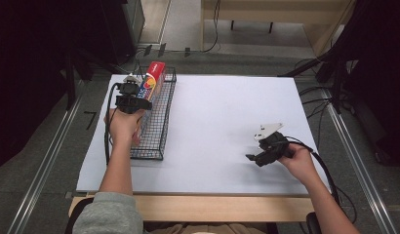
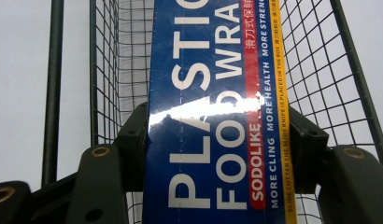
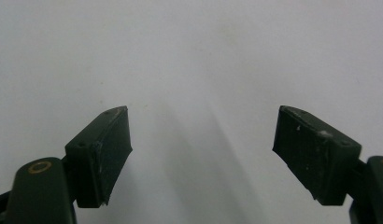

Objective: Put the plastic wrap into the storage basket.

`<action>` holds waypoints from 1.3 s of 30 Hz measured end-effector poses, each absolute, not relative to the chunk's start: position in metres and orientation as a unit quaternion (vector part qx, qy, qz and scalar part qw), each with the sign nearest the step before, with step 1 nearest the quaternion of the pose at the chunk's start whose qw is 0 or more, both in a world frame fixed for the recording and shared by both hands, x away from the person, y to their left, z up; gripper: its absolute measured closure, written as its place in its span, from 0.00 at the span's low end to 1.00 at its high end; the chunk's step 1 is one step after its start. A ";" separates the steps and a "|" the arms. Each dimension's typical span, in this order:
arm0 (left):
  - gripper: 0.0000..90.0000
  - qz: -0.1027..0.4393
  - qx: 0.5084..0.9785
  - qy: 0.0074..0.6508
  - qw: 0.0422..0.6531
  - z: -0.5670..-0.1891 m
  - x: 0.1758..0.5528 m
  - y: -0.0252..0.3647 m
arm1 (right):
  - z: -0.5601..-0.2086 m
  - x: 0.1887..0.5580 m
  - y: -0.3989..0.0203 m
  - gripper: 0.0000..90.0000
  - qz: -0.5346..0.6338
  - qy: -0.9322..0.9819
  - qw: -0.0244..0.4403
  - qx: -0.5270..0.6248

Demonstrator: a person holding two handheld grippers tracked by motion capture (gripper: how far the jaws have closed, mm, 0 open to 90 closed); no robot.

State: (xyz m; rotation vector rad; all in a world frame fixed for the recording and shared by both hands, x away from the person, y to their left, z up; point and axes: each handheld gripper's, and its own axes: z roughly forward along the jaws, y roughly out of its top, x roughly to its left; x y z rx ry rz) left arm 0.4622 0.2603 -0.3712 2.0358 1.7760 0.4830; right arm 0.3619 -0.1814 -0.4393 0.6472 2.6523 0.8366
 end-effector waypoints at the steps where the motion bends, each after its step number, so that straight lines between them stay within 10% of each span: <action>1: 0.44 0.177 0.726 0.636 0.194 -0.372 0.463 0.258 | -0.439 0.362 -0.181 0.22 0.289 0.919 0.143 0.224; 39: 0.43 0.147 0.736 0.639 0.169 -0.406 0.468 0.235 | -0.439 0.361 -0.180 0.22 0.294 0.919 0.140 0.222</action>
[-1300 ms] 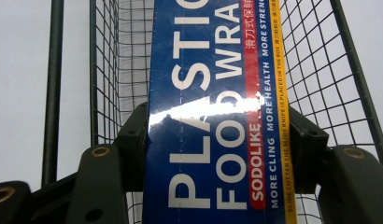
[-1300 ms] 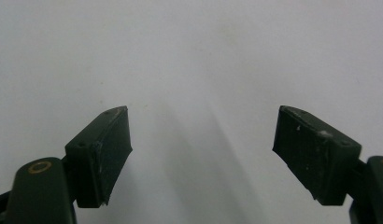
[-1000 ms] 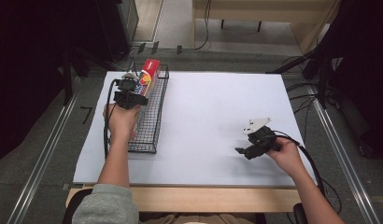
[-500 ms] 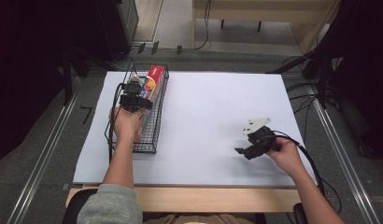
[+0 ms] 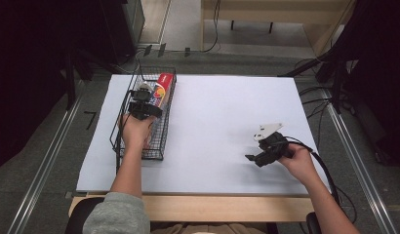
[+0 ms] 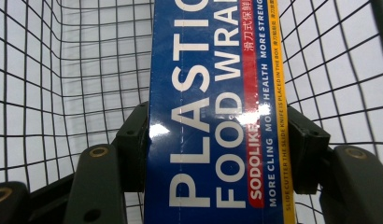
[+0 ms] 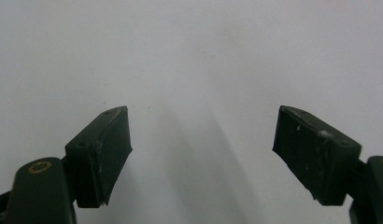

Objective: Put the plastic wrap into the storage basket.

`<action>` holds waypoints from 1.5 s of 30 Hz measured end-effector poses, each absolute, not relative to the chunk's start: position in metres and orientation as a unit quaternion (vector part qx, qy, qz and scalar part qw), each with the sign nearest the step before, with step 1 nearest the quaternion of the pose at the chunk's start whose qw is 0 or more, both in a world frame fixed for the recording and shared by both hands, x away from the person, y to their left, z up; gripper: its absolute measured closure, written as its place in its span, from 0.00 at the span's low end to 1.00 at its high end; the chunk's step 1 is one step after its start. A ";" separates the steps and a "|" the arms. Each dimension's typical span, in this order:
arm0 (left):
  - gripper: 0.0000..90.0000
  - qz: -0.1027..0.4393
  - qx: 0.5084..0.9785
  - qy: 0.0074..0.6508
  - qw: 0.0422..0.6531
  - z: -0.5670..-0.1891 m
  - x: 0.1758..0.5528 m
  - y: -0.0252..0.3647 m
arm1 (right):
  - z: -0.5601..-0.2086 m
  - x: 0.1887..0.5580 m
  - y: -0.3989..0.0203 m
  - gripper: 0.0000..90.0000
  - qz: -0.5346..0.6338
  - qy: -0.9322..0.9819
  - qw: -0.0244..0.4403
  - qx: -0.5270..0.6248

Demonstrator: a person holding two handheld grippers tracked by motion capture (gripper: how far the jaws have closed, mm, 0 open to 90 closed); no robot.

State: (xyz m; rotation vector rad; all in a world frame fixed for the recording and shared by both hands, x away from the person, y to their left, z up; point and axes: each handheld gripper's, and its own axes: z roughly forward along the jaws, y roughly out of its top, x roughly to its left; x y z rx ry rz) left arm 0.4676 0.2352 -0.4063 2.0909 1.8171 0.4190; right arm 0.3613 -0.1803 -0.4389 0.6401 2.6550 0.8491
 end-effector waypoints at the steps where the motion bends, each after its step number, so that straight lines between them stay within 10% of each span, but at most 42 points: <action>1: 0.42 0.147 0.736 0.639 0.169 -0.406 0.468 0.235 | -0.439 0.361 -0.180 0.22 0.293 0.919 0.142 0.222; 45: 0.32 0.074 0.863 0.380 0.324 -0.364 0.354 0.194 | -0.437 0.359 -0.180 0.22 0.310 0.915 0.114 0.233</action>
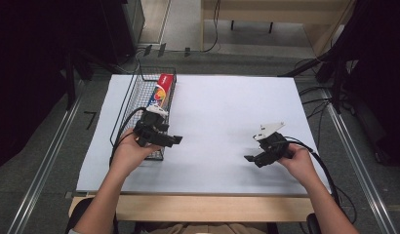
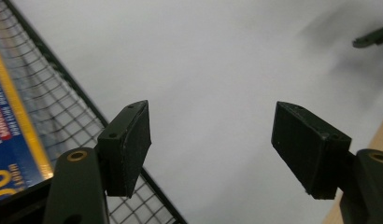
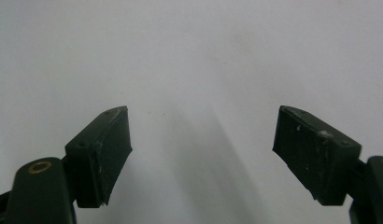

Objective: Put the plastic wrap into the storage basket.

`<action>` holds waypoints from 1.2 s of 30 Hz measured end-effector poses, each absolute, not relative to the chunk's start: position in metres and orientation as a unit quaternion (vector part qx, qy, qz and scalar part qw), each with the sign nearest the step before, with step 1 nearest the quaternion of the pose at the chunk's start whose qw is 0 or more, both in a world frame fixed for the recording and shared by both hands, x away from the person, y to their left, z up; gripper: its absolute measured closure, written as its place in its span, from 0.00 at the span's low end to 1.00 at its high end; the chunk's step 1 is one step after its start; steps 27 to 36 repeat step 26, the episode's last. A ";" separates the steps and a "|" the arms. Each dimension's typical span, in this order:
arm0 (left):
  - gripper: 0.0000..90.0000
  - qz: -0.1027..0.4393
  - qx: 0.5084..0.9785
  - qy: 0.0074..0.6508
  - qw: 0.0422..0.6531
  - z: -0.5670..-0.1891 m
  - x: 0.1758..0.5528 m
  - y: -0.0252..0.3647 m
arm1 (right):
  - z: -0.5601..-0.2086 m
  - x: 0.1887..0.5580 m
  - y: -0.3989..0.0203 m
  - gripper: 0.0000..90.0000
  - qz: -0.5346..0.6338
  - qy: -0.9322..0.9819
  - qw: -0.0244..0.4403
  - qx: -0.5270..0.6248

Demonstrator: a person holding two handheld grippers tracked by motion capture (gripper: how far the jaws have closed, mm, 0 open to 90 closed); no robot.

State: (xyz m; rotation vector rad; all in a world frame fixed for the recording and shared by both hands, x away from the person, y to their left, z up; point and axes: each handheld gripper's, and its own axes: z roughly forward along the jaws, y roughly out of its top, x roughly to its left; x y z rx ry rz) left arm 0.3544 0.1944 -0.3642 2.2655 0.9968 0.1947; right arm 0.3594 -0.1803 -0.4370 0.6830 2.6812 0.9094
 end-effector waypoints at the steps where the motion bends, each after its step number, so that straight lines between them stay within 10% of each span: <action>1: 0.32 0.071 0.866 0.373 0.325 -0.366 0.352 0.192 | -0.437 0.359 -0.180 0.22 0.310 0.915 0.114 0.233; 36: 0.30 0.048 0.886 0.306 0.344 -0.396 0.336 0.149 | -0.441 0.356 -0.183 0.22 0.310 0.915 0.105 0.235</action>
